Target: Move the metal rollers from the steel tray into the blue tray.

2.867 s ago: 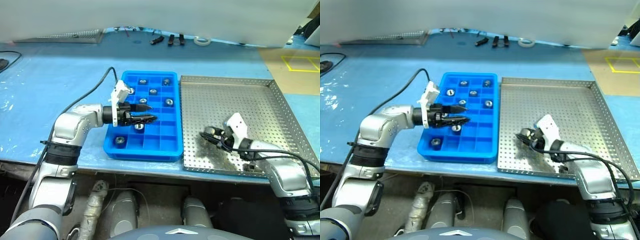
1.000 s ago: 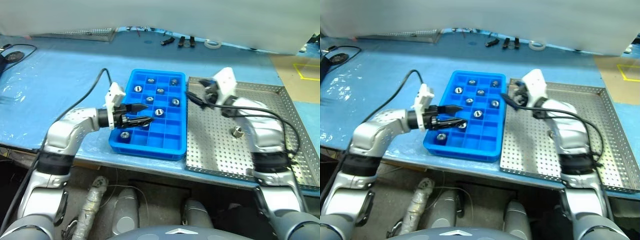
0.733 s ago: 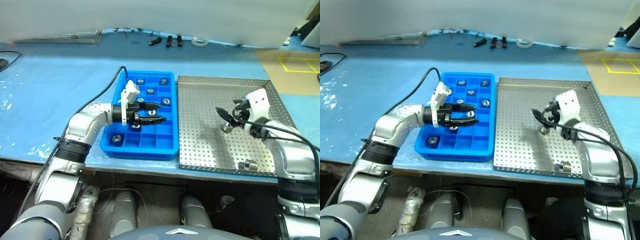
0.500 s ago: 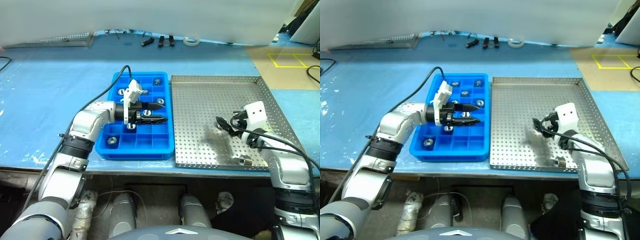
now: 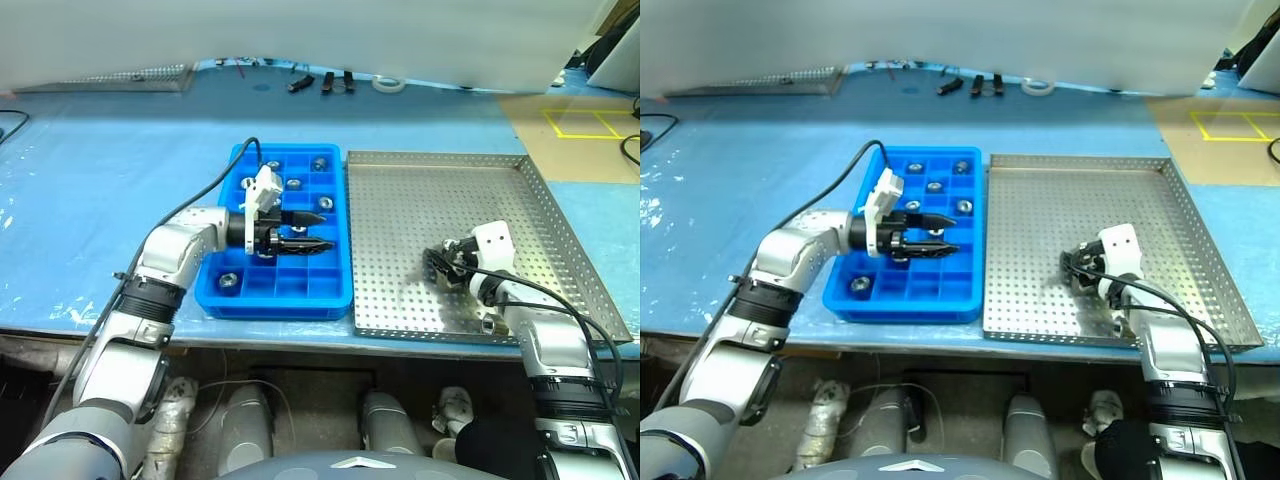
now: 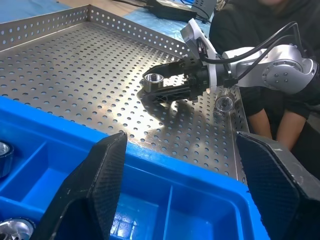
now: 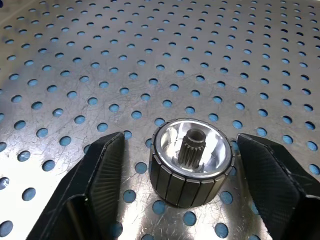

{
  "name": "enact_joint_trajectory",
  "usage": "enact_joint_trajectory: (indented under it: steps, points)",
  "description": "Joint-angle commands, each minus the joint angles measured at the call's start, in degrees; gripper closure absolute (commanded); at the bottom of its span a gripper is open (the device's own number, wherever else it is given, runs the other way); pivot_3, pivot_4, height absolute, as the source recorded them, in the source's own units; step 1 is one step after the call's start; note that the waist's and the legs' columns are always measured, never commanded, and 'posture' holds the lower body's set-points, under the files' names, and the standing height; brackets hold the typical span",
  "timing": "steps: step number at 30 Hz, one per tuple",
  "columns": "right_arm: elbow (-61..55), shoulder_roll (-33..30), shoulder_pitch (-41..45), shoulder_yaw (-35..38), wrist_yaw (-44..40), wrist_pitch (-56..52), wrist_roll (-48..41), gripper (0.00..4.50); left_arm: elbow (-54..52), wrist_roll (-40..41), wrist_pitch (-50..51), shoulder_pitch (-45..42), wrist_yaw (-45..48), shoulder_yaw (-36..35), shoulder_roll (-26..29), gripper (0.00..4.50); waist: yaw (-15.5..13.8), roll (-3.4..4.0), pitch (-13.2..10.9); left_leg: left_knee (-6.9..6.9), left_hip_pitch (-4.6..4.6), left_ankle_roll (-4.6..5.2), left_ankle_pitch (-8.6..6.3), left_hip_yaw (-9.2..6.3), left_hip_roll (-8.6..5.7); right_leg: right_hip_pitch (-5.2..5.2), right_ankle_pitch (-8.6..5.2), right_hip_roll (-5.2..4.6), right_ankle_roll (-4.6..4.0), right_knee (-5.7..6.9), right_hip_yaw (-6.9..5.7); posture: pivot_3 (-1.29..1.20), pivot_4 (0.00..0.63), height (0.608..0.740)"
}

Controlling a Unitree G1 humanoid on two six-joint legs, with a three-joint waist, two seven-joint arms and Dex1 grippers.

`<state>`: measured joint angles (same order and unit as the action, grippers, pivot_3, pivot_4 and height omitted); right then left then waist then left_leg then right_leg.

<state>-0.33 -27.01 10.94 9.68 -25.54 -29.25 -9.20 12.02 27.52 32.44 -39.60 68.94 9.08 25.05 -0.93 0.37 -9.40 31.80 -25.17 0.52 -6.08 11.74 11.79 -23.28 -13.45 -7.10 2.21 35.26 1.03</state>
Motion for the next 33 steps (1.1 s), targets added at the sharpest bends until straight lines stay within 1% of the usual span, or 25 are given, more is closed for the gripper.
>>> enact_joint_trajectory:
  steps: [1,4,5,9,13,17,19,21,25,29,33]
  points:
    - [-1.21,-0.31,1.37,-1.21,-1.05,0.72,-0.36,1.66,-3.16,0.36,0.22,0.72,-0.26,-1.59,1.18,0.83,0.05,0.00,0.00,0.00,0.00,0.00,0.00,0.00,0.00,0.00,0.00,0.00,0.00,0.00,0.00,-0.24,0.150,0.740]
    - [-1.48,-0.62,2.16,-1.95,-1.96,0.97,-0.47,2.71,-3.67,0.48,0.41,1.30,-0.31,-1.80,1.81,0.83,0.01,0.00,0.00,-0.01,0.00,0.00,0.00,0.00,0.02,-0.02,0.00,0.01,0.00,0.00,-0.01,-0.23,0.150,0.740]
    - [-1.57,-0.66,2.48,-1.99,-2.11,0.90,-0.59,2.84,-3.75,0.52,0.46,1.38,-0.42,-1.88,1.96,0.83,-0.03,0.00,0.00,-0.03,0.00,0.00,0.00,0.00,0.02,-0.02,0.00,0.01,0.00,-0.02,-0.01,-0.22,0.150,0.740]
    - [-3.38,-1.39,5.00,-3.01,-3.67,1.10,-0.72,2.83,-5.15,0.90,0.96,2.40,-1.12,-2.51,2.95,0.83,-0.22,0.00,-0.01,-0.03,-0.04,0.01,-0.01,0.00,0.00,-0.03,0.00,0.00,0.00,-0.08,0.00,-0.20,0.150,0.740]
    - [-7.88,0.03,9.62,-4.86,-6.41,-0.85,-3.90,2.83,-7.25,1.32,1.97,3.74,-2.41,-3.64,3.73,0.83,-0.24,0.00,-0.01,-0.11,-0.02,-0.01,0.00,0.00,0.02,-0.06,0.00,0.02,0.00,-0.07,-0.02,-0.15,0.150,0.740]
    - [-12.45,2.34,14.50,-10.04,-11.78,-4.50,-8.47,2.83,-10.05,1.54,2.54,5.95,-4.20,-5.48,5.19,0.83,-0.51,0.00,-0.01,-0.21,-0.01,-0.04,0.02,0.00,0.05,-0.09,0.00,0.03,0.00,-0.07,-0.04,-0.08,0.150,0.740]
    - [-13.44,3.07,16.02,-13.21,-14.77,-5.70,-9.88,2.83,-10.95,1.39,2.42,7.09,-4.92,-6.83,6.58,0.83,-1.13,0.00,-0.01,-0.30,-0.01,-0.06,0.03,-0.01,0.05,-0.10,0.00,0.03,-0.01,-0.12,-0.07,-0.05,0.150,0.740]
    - [-13.07,3.84,17.63,-16.32,-17.43,-5.97,-10.58,2.83,-12.17,1.92,3.05,8.57,-5.68,-8.79,8.34,0.83,-1.83,0.00,-0.01,-0.40,-0.01,-0.08,0.04,-0.01,0.05,-0.10,0.00,0.03,-0.01,-0.18,-0.11,-0.01,0.150,0.740]
    - [-8.11,4.83,21.38,-18.86,-20.41,-5.07,-10.42,2.83,-16.86,3.84,4.98,13.12,-6.35,-12.19,11.87,0.83,-3.19,-0.03,-0.02,-0.52,-0.06,-0.11,0.06,-0.03,0.03,-0.09,0.00,0.01,0.00,-0.34,-0.21,0.08,0.150,0.740]
    - [-5.36,3.78,23.69,-21.23,-26.32,-5.25,-11.41,2.83,-23.25,6.33,7.20,19.26,-7.71,-15.90,14.93,0.83,-4.86,-0.07,-0.05,-0.59,-0.07,-0.16,0.08,-0.06,0.04,-0.07,-0.01,0.00,0.00,-0.36,-0.30,0.16,0.150,0.740]
    - [-5.70,1.97,23.76,-23.27,-32.68,-8.76,-13.97,2.83,-29.25,8.85,9.57,24.59,-10.35,-18.27,15.73,0.83,-6.52,-0.09,-0.06,-0.72,-0.09,-0.24,0.13,-0.16,0.06,-0.05,-0.02,0.00,-0.01,-0.40,-0.48,0.24,0.150,0.740]
